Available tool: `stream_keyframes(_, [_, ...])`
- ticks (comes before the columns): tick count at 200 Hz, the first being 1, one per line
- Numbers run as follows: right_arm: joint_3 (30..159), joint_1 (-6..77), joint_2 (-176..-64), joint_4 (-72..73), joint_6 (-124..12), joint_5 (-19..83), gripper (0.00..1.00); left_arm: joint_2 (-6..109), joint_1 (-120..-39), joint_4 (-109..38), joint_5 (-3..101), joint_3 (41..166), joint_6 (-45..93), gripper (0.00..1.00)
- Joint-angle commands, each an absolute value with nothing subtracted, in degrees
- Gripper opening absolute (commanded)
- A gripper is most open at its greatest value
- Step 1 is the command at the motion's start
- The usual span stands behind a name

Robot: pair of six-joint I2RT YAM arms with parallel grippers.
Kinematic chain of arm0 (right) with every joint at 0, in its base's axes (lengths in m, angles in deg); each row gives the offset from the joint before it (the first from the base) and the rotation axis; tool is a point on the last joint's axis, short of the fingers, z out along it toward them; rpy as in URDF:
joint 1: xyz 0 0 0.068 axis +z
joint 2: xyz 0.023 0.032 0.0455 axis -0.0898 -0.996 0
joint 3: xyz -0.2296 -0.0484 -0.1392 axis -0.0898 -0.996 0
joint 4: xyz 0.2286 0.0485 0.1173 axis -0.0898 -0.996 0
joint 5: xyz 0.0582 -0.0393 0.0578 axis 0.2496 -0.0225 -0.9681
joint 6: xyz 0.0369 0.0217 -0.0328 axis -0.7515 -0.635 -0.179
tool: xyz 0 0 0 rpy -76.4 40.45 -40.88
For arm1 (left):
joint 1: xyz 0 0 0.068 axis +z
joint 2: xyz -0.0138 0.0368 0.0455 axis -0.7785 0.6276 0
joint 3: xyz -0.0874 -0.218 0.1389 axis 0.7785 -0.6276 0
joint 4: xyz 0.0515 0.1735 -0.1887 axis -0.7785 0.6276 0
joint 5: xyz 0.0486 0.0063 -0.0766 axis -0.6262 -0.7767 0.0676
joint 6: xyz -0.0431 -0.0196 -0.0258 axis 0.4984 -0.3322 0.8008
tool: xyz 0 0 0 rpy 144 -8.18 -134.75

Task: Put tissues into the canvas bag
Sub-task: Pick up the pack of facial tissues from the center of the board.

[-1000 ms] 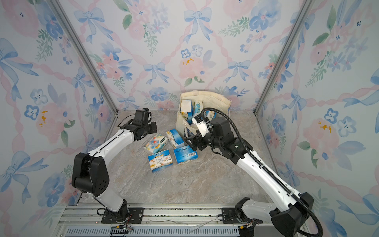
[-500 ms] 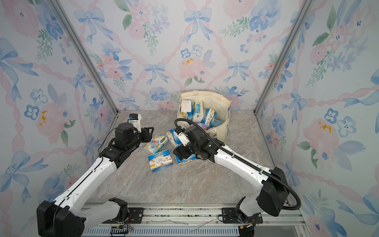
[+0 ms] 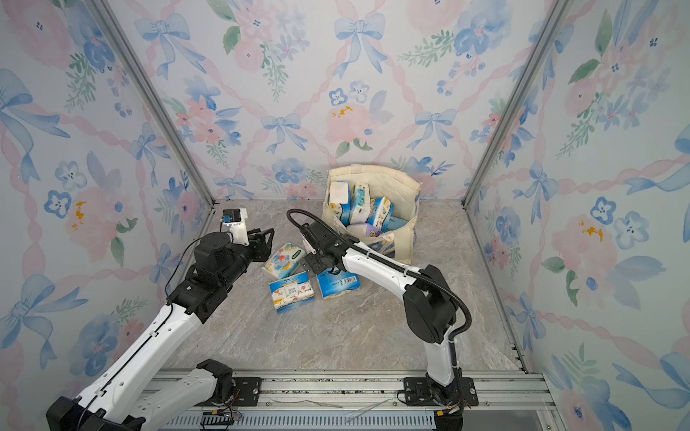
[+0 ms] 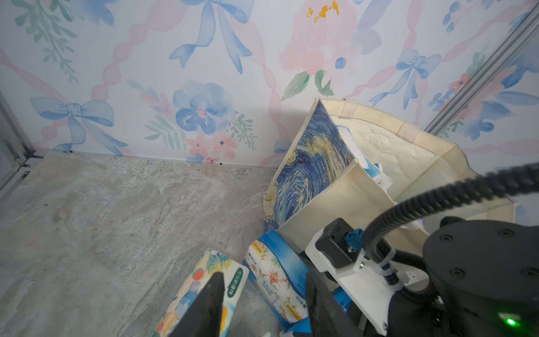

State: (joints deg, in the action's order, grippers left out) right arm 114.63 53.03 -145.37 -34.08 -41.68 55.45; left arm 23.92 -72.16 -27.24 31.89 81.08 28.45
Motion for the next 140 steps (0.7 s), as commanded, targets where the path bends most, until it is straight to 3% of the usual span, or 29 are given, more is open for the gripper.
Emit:
stream_keyframes(1, [118.5, 51.9, -148.2, -38.1, -42.2, 59.1, 0.98, 23.2, -72.3, -26.2, 29.6, 81.0, 25.7, 0.48])
stream_keyframes(140, [128.6, 49.5, -160.0, -42.4, -43.8, 56.8, 0.99, 23.9, -71.8, -26.5, 28.9, 81.2, 25.5, 0.49])
